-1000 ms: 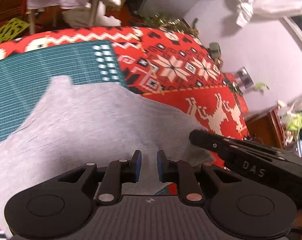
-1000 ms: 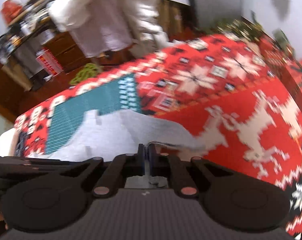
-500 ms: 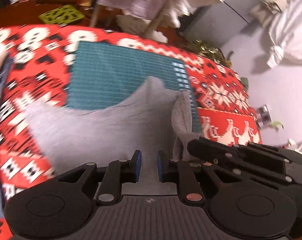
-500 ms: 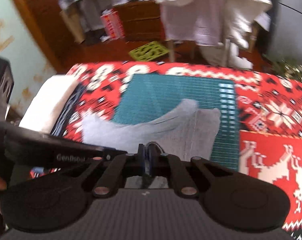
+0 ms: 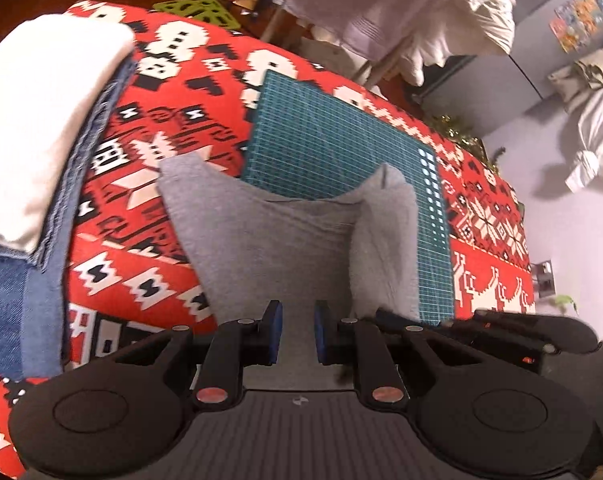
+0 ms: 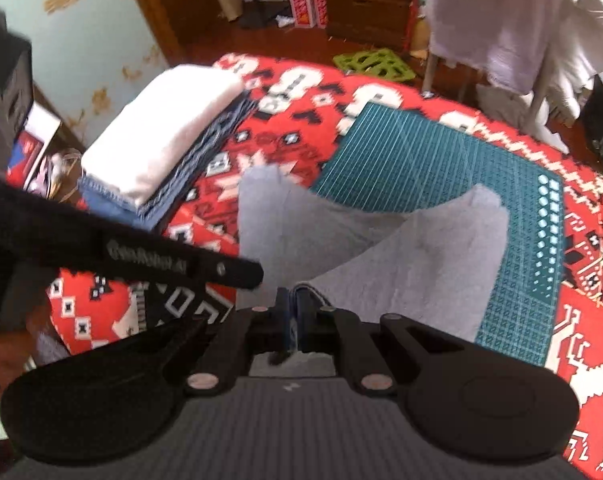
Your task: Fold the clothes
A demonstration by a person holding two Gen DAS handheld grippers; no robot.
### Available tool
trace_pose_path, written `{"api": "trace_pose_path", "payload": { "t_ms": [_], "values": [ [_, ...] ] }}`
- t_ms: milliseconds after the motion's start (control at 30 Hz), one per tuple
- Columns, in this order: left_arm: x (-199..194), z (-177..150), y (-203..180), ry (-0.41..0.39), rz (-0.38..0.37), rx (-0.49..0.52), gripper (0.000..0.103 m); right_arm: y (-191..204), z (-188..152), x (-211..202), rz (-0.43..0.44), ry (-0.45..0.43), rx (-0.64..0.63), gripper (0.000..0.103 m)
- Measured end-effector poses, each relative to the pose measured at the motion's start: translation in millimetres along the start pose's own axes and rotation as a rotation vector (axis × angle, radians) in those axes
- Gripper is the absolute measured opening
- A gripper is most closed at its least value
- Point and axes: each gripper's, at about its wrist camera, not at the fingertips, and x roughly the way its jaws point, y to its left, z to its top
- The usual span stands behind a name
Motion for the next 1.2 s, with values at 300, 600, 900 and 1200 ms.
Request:
{"api": "trace_pose_path", "payload": {
  "t_ms": [300, 600, 900, 1200],
  "values": [
    [-5.6, -3.3, 18.2, -0.002, 0.024, -0.036, 0.015, 10.1, -11.4, 27.7, 0.026, 0.082, -0.031, 0.002],
    [-11.3, 0.3, 28.9, -0.014, 0.043, -0.054, 0.015, 12.7, -13.7, 40.3, 0.029, 0.11, -0.017, 0.005],
    [-15.5, 1.8, 33.2, -0.019, 0.043, -0.057, 0.015, -24.1, -8.1, 14.5, -0.067, 0.082, 0.188, 0.022],
    [-15.4, -2.0, 38.4, -0.011, 0.053, -0.069, 0.015, -67.7, -15.2, 29.2, -0.07, 0.129, 0.406, 0.012]
  ]
}}
